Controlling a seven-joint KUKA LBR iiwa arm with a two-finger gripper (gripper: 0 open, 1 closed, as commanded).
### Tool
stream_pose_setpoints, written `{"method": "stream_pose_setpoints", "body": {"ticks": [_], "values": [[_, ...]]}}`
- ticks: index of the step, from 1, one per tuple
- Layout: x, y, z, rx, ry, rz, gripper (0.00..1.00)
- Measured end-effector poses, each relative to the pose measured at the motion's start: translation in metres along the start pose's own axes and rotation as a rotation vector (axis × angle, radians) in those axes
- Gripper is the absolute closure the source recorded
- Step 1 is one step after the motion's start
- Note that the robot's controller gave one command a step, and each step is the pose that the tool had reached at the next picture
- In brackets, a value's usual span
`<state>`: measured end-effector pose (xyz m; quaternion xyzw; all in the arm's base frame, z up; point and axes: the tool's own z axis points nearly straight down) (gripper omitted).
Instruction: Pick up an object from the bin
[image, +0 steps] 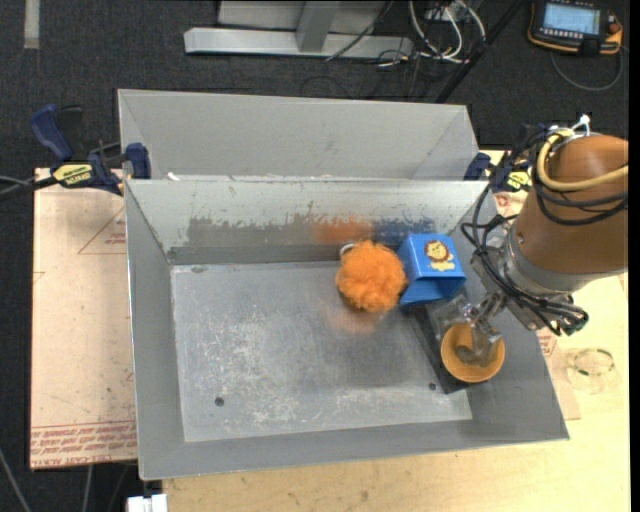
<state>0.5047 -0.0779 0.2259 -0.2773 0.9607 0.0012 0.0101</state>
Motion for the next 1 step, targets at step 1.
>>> {"method": "stream_pose_setpoints", "body": {"ticks": [1], "values": [[0.0000, 0.0001, 0.0001, 0.000, 0.000, 0.000, 1.00]]}}
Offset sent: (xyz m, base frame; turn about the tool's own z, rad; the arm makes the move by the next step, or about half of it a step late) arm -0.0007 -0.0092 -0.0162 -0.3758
